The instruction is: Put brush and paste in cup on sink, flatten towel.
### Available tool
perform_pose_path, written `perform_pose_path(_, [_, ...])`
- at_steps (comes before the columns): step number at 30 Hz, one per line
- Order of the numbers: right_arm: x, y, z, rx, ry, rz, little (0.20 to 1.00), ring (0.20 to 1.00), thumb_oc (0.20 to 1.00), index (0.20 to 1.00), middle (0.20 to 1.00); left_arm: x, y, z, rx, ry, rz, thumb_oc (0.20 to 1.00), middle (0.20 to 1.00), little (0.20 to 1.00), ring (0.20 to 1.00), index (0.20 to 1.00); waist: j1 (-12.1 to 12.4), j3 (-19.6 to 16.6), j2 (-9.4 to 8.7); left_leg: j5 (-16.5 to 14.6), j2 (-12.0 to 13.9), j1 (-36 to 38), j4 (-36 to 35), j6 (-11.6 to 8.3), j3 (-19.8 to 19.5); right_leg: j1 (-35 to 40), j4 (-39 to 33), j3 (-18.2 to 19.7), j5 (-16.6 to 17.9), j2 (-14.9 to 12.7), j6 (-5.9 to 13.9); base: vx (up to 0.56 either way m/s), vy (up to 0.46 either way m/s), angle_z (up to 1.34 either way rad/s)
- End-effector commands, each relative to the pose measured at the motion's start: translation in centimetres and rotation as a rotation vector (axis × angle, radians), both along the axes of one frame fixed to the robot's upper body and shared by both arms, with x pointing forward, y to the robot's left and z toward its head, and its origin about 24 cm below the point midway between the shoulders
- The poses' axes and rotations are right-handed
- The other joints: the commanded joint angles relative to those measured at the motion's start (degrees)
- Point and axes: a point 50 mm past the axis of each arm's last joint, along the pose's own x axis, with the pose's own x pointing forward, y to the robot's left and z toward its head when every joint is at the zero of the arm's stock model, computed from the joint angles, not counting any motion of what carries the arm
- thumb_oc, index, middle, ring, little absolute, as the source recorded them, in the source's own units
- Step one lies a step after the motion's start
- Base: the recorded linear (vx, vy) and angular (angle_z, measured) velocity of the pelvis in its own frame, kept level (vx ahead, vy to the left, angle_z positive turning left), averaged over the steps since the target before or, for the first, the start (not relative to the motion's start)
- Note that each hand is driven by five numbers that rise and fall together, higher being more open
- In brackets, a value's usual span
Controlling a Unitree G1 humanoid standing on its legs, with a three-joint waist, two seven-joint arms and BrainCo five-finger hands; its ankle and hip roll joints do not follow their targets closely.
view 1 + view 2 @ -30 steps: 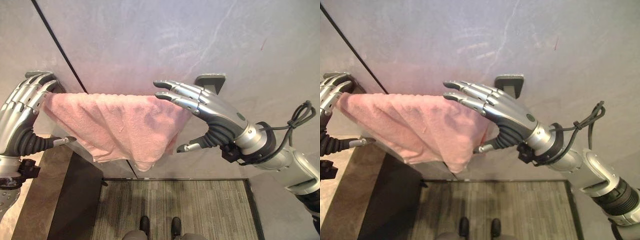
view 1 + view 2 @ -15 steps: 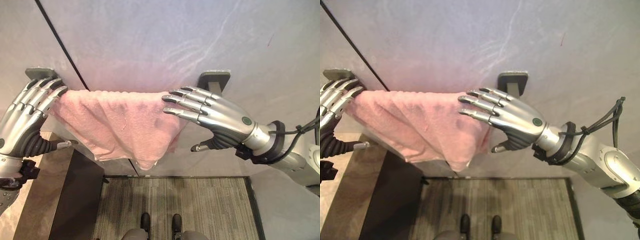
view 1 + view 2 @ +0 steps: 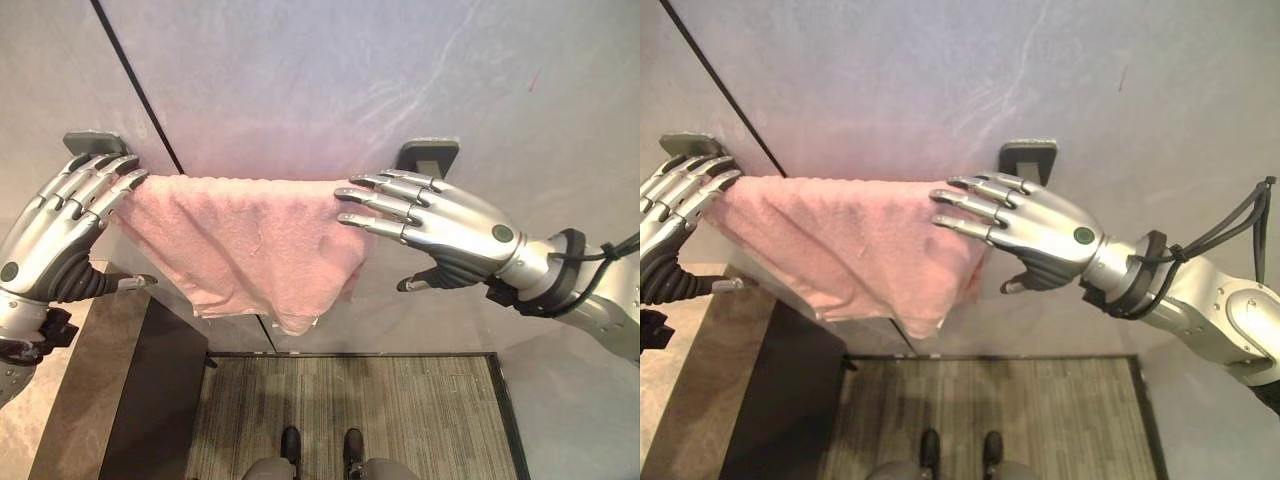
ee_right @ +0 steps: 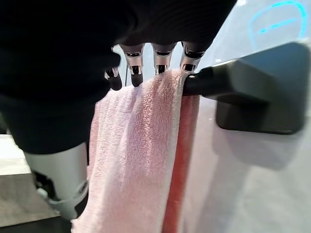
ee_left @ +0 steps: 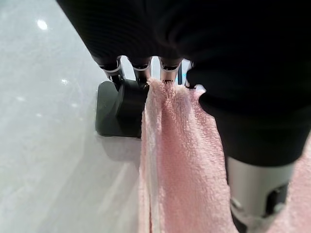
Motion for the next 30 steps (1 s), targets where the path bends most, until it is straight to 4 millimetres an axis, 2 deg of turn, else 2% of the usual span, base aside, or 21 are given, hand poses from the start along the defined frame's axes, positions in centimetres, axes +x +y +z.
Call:
perform_pose_path(1, [0.7,-1.7,-2.7,-0.092,0.081,-0.127,1.0,1.0,1.0,1.0,1.0,-0.5,0.7,-3.4,0.12,0.266,0.049,1.0,1.0,1.0,1.0,1.0,-2.32,-1.87,-2.87,-3.23,2.23,-0.66,4.6,-2.77,1.48,3.47,-6.12,0.62,8.91,-13.08,9.54,0.04,-0.017,-0.01])
perform_pose_path(11, [0.9,-3.3,-2.8,-0.086,0.074,-0.215,1.0,1.0,1.0,1.0,1.0,-0.9,1.0,-3.6,0.129,0.291,0.082,1.0,1.0,1.0,1.0,1.0,-1.82,-2.53,-2.34,-2.86,2.4,0.36,3.35,-3.06,1.48,4.48,-6.99,0.11,8.59,-12.78,9.52,0.01,-0.006,0.0])
perform_pose_path(17, [1.2,-2.8,-2.8,-0.065,0.099,-0.2,1.0,1.0,1.0,1.0,1.0,-0.7,1.1,-3.4,0.135,0.277,0.1,1.0,1.0,1.0,1.0,1.0,-1.19,-2.75,-2.5,-2.48,2.62,0.93,2.27,-3.17,1.17,4.95,-7.44,-0.36,8.43,-12.31,9.34,0.0,0.0,0.0])
perform_pose_path(24, [1.6,-1.4,-1.8,0.014,0.074,-0.138,1.0,1.0,1.0,1.0,1.0,-0.9,1.5,-3.1,0.078,0.224,0.133,1.0,1.0,1.0,1.0,1.0,-0.48,-2.72,-2.86,-2.52,2.76,1.26,2.05,-3.19,0.91,5.41,-7.72,-0.65,8.36,-12.07,9.28,0.0,0.0,0.0])
perform_pose_path(26, [1.3,-0.9,-1.3,0.198,0.09,-0.087,1.0,1.0,1.0,1.0,1.0,-1.0,1.3,-3.4,-0.095,0.146,0.126,1.0,1.0,1.0,1.0,1.0,-0.37,-2.82,-3.01,-2.45,2.78,1.34,1.85,-3.14,0.8,5.63,-7.87,-0.74,8.18,-11.99,9.15,0.0,0.0,0.0])
perform_pose_path(28, [1.3,-1.1,-1.5,0.259,0.111,-0.087,1.0,1.0,1.0,1.0,1.0,-0.9,1.2,-3.7,-0.164,0.124,0.123,1.0,1.0,1.0,1.0,1.0,-0.38,-2.92,-3.06,-2.4,2.78,1.42,1.7,-3.11,0.73,5.66,-7.83,-0.75,8.13,-11.96,9.11,0.0,0.0,0.0])
perform_pose_path(29, [1.3,-1.4,-1.7,0.461,0.165,-0.072,1.0,1.0,1.0,1.0,1.0,-0.5,0.5,-4.2,-0.345,0.077,0.078,1.0,1.0,1.0,1.0,1.0,-0.52,-3.1,-3.1,-2.11,2.81,1.67,1.2,-3.07,0.65,5.75,-7.72,-0.8,8.05,-11.94,8.95,0.0,0.0,0.0])
perform_pose_path(30, [1.4,-1.4,-2.0,0.522,0.192,-0.067,1.0,1.0,1.0,1.0,1.0,-0.5,0.5,-4.6,-0.419,0.07,0.076,1.0,1.0,1.0,1.0,1.0,-0.6,-3.29,-3.13,-2.06,2.84,1.82,0.98,-3.04,0.67,5.81,-7.73,-0.84,8.0,-11.91,8.89,-0.01,0.0,0.03])
